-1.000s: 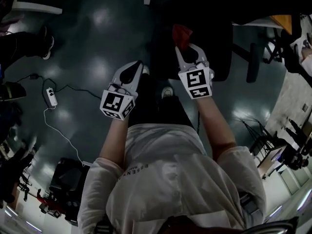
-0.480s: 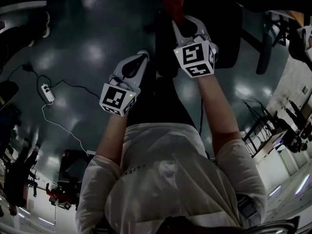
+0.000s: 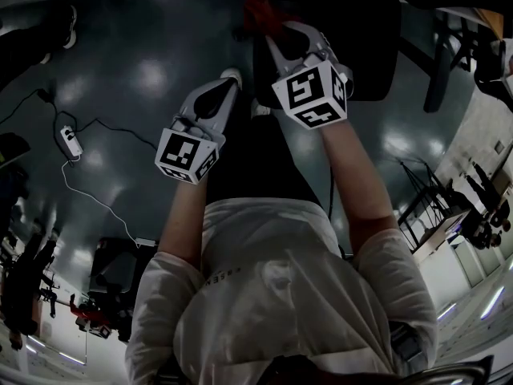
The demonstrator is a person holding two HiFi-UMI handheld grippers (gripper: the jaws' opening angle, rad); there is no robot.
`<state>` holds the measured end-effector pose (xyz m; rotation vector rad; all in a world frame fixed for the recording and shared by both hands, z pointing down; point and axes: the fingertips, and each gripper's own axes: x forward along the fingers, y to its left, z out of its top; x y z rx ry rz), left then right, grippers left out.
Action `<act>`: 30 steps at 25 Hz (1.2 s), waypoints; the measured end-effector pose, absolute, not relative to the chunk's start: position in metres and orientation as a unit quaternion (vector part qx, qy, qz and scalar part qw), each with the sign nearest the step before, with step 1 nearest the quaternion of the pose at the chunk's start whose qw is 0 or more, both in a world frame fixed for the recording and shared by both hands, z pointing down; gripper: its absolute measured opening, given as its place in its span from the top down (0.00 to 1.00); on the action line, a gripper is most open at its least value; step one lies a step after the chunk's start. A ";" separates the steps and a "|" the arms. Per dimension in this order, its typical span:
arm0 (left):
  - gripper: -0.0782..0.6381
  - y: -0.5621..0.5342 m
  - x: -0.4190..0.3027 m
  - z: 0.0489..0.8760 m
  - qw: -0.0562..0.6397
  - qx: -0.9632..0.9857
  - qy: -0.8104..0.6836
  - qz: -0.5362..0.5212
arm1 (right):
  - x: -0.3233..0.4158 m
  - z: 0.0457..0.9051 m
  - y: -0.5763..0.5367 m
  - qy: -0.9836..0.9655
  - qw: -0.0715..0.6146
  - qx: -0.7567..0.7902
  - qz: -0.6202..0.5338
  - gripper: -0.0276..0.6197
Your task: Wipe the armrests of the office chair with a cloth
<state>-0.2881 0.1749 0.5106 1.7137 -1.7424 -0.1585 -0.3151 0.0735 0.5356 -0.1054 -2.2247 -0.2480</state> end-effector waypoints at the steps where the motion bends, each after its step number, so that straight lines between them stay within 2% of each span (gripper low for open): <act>1: 0.87 0.178 -0.288 0.509 0.337 0.653 -0.675 -0.064 | -0.312 0.535 0.079 -0.894 0.434 -0.047 -0.100 0.88; 21: 0.87 0.215 -0.231 0.490 0.308 0.609 -0.728 -0.069 | -0.214 0.532 0.183 -0.891 0.426 -0.142 -0.061 0.88; 26: 0.87 0.218 -0.223 0.483 0.299 0.608 -0.733 -0.067 | -0.192 0.517 0.198 -0.894 0.420 -0.151 0.035 0.88; 30: 0.87 0.207 -0.230 0.481 0.297 0.614 -0.728 -0.066 | -0.184 0.500 0.166 -0.913 0.395 -0.087 0.050 0.88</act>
